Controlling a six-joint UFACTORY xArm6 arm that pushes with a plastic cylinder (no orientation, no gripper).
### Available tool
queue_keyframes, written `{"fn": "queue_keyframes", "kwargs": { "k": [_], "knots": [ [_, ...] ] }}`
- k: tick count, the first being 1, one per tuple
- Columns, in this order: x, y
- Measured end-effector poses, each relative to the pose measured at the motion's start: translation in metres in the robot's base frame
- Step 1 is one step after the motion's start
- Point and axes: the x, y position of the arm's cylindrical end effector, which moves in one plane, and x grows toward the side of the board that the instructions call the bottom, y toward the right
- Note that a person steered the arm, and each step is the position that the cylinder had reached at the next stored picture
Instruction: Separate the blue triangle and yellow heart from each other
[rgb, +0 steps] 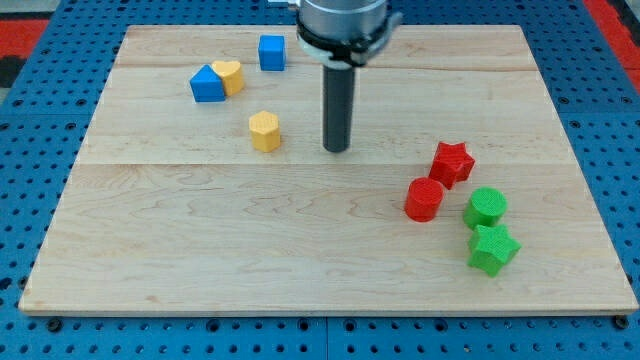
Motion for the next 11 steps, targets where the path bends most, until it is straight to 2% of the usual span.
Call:
{"fn": "queue_keyframes", "kwargs": {
  "k": [2,3,4,5,6,7,9,10,11],
  "knots": [
    [-0.02,-0.163],
    [-0.026,-0.177],
    [-0.016,-0.082],
    [-0.07,-0.063],
    [-0.132,-0.073],
    [-0.141,-0.125],
    [-0.111,-0.216],
    [-0.129,-0.179],
    [-0.127,-0.102]
  ]
}}
